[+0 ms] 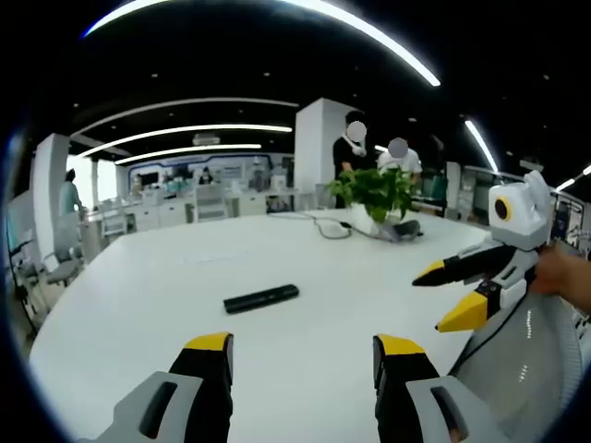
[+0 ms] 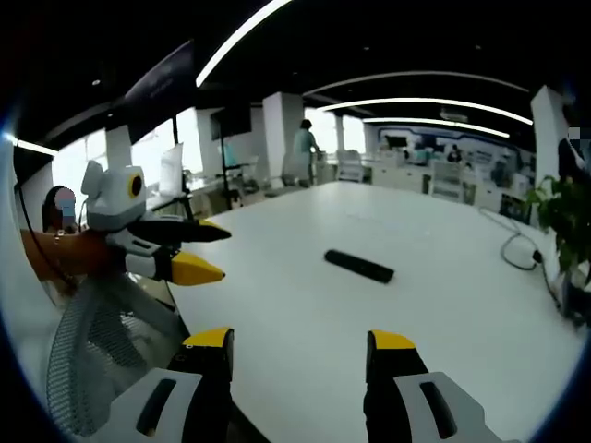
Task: Press the specified remote control buttons in sequence, fully releasing each button before pressing the next.
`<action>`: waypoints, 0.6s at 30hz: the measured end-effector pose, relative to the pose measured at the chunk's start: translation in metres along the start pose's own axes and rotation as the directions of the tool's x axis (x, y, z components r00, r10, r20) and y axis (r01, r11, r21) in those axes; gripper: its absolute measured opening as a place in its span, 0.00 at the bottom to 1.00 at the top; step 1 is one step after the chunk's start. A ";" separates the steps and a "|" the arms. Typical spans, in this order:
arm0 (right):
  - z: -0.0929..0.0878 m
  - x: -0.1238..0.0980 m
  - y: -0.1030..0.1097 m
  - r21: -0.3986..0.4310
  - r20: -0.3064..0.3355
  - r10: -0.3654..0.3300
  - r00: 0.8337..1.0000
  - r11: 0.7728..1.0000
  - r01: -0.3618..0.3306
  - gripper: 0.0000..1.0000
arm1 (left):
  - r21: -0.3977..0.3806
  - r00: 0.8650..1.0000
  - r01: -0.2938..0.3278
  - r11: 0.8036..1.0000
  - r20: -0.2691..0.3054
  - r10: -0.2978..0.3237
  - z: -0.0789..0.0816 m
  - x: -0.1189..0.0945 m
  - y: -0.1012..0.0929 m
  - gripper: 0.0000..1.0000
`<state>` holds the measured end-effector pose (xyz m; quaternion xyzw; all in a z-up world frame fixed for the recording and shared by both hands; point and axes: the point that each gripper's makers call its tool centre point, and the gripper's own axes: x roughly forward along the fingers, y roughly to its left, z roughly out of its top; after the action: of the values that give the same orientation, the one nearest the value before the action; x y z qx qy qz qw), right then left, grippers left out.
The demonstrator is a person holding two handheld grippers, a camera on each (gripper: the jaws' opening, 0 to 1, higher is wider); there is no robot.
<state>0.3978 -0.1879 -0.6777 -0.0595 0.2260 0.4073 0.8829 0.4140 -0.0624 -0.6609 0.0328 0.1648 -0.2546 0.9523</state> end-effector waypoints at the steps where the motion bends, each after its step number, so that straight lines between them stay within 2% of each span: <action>1: 0.000 0.000 0.000 0.000 -0.002 0.000 1.000 1.000 0.000 0.55 | 0.001 1.000 0.000 1.000 0.002 0.000 0.000 0.000 0.000 0.62; 18: -0.002 0.002 0.001 0.003 -0.013 0.002 1.000 1.000 -0.002 0.55 | 0.005 1.000 0.004 1.000 -0.002 -0.004 0.000 0.001 0.000 0.62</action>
<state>0.3974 -0.1869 -0.6802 -0.0604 0.2323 0.4074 0.8811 0.4145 -0.0628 -0.6613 0.0348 0.1652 -0.2570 0.9515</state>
